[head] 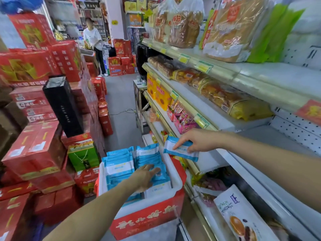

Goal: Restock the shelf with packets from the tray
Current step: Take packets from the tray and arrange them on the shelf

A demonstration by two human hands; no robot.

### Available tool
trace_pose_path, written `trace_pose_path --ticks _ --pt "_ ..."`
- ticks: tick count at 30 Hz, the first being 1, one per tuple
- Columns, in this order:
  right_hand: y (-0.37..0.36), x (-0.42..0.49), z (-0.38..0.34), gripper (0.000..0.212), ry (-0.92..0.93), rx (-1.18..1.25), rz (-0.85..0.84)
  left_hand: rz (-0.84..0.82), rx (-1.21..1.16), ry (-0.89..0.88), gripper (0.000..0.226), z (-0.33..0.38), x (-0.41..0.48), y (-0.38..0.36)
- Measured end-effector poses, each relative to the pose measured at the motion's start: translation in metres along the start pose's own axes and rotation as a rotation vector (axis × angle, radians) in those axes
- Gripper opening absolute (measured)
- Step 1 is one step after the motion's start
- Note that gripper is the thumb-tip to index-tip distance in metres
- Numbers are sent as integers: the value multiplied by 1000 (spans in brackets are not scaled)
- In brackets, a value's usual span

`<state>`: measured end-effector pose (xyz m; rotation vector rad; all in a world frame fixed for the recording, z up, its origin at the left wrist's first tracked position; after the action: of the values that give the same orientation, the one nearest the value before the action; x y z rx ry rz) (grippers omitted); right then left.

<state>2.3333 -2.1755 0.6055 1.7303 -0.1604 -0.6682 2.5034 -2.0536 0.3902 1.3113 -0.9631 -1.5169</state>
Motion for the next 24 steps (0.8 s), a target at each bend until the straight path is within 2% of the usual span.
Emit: trace_pose_path --ticks 7,15,17,21,24 --pt "8 -30 15 51 -27 -18 4 39 193 -44 61 1 11 5" --pt "10 -39 14 53 -43 12 18 76 47 -171 94 5 -4 45" --pt "9 -40 14 54 -46 27 20 89 -23 -182 87 -1 -6 50" --pt "14 -43 16 53 -42 69 27 103 -194 -152 50 -4 -15 71" --pt "23 -44 19 54 -46 76 28 136 -219 -166 43 -1 -24 108"
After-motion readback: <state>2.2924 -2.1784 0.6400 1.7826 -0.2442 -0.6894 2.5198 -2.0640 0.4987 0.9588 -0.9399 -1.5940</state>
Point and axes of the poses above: each hand's wrist, its own x-axis towards the middle knuckle, its own y-axis out of the back of the hand, z = x × y, the point moved 6 cm from there along x, towards the middle knuckle, and after that the axes turned 8 degrees about -y, right-handed, at the moved point
